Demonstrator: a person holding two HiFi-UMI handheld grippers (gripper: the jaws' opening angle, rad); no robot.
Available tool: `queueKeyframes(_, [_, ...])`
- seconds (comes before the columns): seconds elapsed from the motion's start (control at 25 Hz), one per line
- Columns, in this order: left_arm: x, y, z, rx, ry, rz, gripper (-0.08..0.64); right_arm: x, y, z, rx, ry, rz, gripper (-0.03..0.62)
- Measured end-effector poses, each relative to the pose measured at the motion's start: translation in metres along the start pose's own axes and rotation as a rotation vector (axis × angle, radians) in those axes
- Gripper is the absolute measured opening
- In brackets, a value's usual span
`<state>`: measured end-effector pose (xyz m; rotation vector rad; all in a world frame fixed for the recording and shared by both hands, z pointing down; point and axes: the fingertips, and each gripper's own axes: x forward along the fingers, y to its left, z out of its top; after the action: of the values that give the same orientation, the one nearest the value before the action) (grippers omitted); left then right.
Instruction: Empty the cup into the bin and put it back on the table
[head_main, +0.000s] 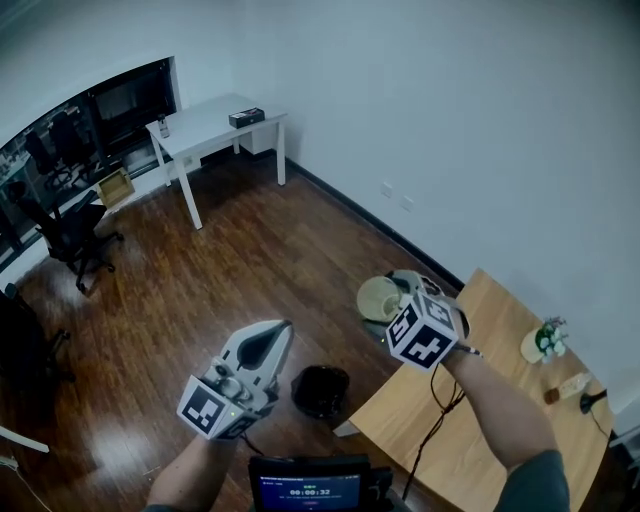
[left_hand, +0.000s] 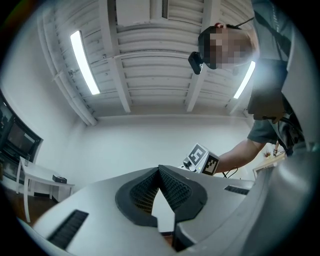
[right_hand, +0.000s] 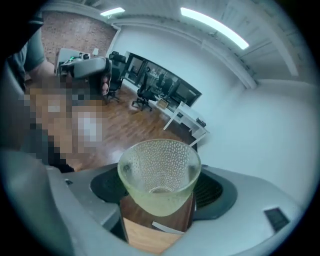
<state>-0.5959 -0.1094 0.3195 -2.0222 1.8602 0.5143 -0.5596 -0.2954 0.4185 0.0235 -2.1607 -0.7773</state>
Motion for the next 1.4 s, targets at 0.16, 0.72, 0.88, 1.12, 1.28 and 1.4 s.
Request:
queueKeyframes(0.16, [0.002, 0.0, -0.002, -0.037, -0.007, -0.022, -0.008, -0.006, 0.007, -0.004, 0.19, -0.086, 0.05, 0.393])
queueKeyframes(0.72, [0.017, -0.009, -0.014, -0.175, -0.054, -0.117, -0.008, -0.07, 0.014, -0.005, 0.47, -0.235, -0.012, 0.394])
queueKeyframes(0.88, [0.029, -0.032, -0.012, -0.215, -0.069, -0.173, -0.008, -0.095, 0.014, -0.02, 0.512, -0.249, -0.053, 0.394])
queueKeyframes(1.12, [0.053, -0.079, -0.012, -0.229, -0.081, -0.258, -0.008, -0.142, 0.017, -0.055, 0.562, -0.258, -0.122, 0.394])
queueKeyframes(1.28, [0.074, -0.126, -0.006, -0.234, -0.094, -0.331, -0.008, -0.188, 0.019, -0.089, 0.602, -0.253, -0.172, 0.394])
queueKeyframes(1.4, [0.09, -0.167, -0.003, -0.235, -0.108, -0.381, -0.008, -0.223, 0.024, -0.119, 0.616, -0.243, -0.201, 0.394])
